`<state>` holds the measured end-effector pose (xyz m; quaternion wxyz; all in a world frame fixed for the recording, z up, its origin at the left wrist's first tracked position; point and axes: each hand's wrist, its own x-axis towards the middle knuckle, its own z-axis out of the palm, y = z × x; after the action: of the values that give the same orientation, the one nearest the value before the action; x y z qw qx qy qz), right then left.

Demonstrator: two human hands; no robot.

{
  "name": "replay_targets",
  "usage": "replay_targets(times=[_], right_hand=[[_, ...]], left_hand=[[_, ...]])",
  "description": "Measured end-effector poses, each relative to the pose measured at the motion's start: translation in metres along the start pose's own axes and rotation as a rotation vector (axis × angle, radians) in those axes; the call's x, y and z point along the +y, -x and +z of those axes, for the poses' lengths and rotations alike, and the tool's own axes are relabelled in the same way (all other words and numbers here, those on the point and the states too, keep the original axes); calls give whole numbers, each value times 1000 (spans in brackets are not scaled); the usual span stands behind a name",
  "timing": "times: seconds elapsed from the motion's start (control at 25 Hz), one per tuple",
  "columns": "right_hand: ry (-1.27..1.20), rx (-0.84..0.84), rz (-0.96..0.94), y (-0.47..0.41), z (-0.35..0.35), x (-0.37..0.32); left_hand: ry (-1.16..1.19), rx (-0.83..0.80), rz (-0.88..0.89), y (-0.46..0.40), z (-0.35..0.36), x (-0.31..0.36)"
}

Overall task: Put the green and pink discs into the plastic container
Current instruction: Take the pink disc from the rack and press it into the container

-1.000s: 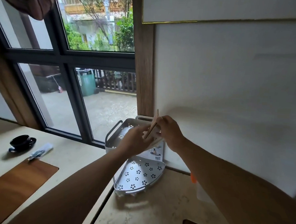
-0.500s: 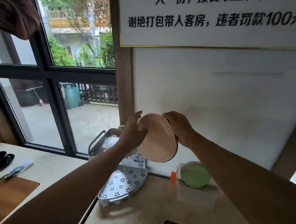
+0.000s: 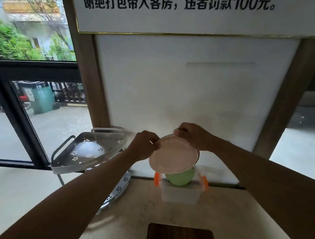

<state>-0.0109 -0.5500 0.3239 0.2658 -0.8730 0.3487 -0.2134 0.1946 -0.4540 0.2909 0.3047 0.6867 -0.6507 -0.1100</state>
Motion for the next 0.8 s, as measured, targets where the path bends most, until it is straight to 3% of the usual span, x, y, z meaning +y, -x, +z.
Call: replay_targets(times=[0.2,0.36,0.48,0.8], right_hand=[[-54,162,77,8,7,60],[1,147,114,14,21,121],[-6,238,148,10,38,156],[64,182,105,-11,88,218]], left_hand=[[53,21,-24,-23,37,8],[88,50,-75,-40,73,-4],[109,68,-99,-53,97,-21],[-2,-21,-192,-85,161,-69]])
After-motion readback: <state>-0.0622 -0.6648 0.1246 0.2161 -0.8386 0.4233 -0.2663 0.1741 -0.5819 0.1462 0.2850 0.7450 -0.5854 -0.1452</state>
